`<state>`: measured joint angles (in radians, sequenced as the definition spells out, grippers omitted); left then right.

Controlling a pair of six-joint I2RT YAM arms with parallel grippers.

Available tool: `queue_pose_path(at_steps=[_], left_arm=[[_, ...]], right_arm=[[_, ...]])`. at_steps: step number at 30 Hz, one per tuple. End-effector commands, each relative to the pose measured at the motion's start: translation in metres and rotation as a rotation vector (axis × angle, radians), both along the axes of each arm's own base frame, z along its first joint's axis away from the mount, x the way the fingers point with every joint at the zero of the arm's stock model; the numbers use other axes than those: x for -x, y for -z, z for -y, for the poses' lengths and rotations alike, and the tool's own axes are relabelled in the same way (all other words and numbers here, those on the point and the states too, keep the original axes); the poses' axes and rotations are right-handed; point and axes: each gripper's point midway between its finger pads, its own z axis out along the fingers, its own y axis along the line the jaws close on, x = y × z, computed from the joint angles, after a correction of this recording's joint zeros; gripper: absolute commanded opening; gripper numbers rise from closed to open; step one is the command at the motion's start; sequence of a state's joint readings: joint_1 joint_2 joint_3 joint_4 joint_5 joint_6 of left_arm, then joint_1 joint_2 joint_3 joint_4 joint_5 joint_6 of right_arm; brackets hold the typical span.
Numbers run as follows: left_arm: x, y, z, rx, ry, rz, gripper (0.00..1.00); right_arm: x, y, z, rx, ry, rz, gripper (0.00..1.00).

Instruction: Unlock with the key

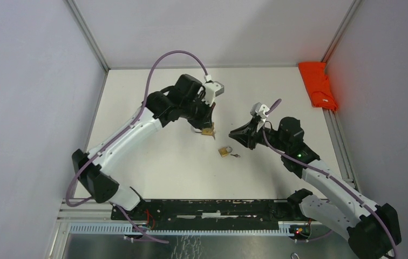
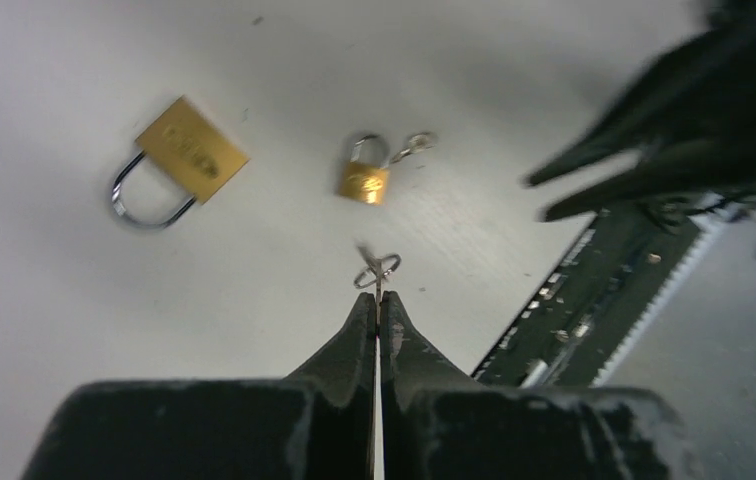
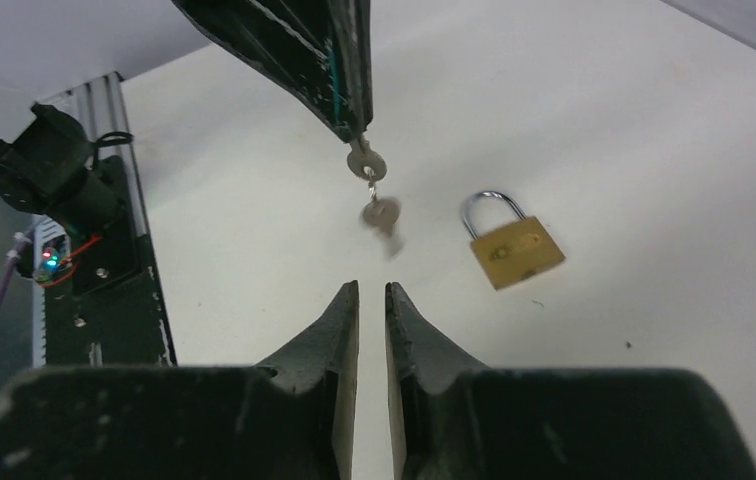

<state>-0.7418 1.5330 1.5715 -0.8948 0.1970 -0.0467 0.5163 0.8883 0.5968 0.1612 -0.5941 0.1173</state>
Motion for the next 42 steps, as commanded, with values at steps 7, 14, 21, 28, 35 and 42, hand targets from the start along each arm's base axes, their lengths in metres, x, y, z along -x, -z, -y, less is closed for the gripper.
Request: queue_pose_path(at_steps=[7,14,21,28,35,42], left_arm=[[0.082,-0.103,0.018,0.42,0.478,0.222,0.02],[0.091,-0.105,0.017,0.428,0.516,0.207,0.02],[0.09,-0.104,0.019,0.427,0.528,0.205,0.02],[0.089,-0.109,0.019,0.431,0.531,0.219,0.02],[0.091,-0.113,0.02,0.441,0.538,0.219,0.02],[0.092,-0.113,0.02,0.448,0.537,0.219,0.02]], right_arm=[[0.018,-0.078,-0.026,-0.241,-0.224,0.232,0.24],[0.041,-0.103,-0.027,-0.349,-0.322,0.275,0.24],[0.071,-0.115,-0.027,-0.433,-0.474,0.283,0.22],[0.084,-0.108,-0.027,-0.461,-0.553,0.247,0.22],[0.084,-0.107,-0.029,-0.491,-0.585,0.216,0.23],[0.08,-0.105,-0.035,-0.499,-0.599,0.185,0.24]])
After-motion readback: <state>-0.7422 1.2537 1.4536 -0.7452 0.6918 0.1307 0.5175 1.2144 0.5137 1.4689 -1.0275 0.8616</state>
